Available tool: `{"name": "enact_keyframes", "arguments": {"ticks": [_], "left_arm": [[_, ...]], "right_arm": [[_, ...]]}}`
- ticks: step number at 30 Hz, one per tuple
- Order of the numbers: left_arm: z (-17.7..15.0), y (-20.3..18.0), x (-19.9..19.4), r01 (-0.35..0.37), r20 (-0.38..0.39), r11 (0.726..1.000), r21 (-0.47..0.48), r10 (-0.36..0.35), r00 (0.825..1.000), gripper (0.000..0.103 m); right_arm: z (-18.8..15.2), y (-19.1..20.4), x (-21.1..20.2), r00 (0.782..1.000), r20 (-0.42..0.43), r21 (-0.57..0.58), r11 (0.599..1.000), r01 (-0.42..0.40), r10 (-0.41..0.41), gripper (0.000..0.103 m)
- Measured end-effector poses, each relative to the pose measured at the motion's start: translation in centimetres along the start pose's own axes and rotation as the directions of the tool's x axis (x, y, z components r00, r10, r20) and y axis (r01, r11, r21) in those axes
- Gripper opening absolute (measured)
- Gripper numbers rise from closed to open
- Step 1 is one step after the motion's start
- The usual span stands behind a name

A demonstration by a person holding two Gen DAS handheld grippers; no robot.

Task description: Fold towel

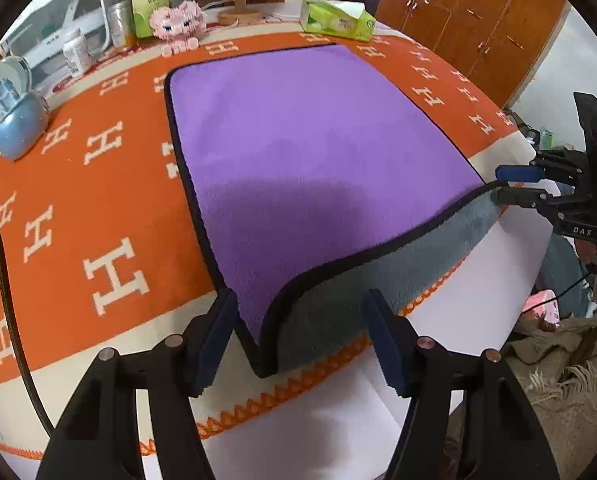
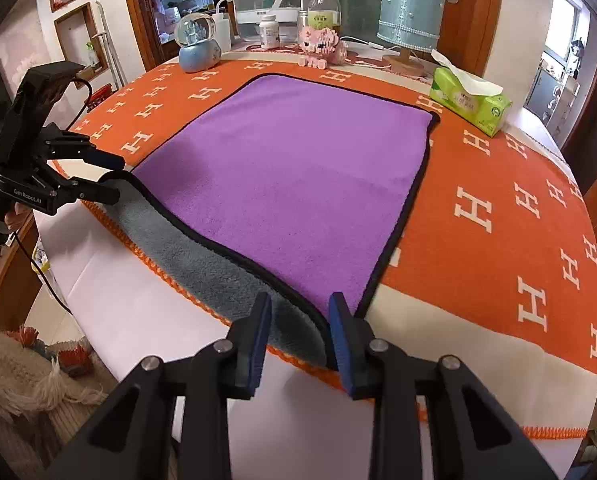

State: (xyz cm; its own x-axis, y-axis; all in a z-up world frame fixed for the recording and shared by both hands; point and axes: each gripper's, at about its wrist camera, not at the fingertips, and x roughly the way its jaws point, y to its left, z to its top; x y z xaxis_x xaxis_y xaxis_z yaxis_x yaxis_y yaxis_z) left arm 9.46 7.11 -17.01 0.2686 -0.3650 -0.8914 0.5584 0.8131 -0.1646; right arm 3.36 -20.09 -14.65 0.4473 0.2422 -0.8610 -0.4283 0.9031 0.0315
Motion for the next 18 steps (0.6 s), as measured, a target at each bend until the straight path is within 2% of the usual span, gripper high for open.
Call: {"name": "enact_keyframes", "arguments": {"ticks": [2, 7, 14, 18], "left_arm": [[0.03, -0.03, 0.12, 0.023, -0.009, 1.000, -0.006, -0.023, 1.000, 0.063], [0.18, -0.21, 0.51, 0.035, -0.039, 0.999, 0.009, -0.035, 0.999, 0.046], [0.26, -0.19, 0.87, 0.032, -0.066, 0.999, 0.015, -0.031, 0.997, 0.045], [0.23, -0.14, 0.86, 0.043, -0.072, 0.999, 0.010, -0.042, 0.997, 0.045]], "right_arm": [[0.01, -0.09, -0.06, 1.000, -0.003, -0.005, 1.000, -0.002, 0.002, 0.028], [-0.09, -0.06, -0.16, 1.000, -0.011, -0.027, 1.000, 0.012, -0.013, 0.022], [-0.03, -0.18, -0.12, 0.999, -0.019, -0.055, 0.998, 0.034, -0.035, 0.021], [-0.01, -0.67, 0.31, 0.999, -0.035, -0.054, 0.998, 0.017, -0.019, 0.021]]}}
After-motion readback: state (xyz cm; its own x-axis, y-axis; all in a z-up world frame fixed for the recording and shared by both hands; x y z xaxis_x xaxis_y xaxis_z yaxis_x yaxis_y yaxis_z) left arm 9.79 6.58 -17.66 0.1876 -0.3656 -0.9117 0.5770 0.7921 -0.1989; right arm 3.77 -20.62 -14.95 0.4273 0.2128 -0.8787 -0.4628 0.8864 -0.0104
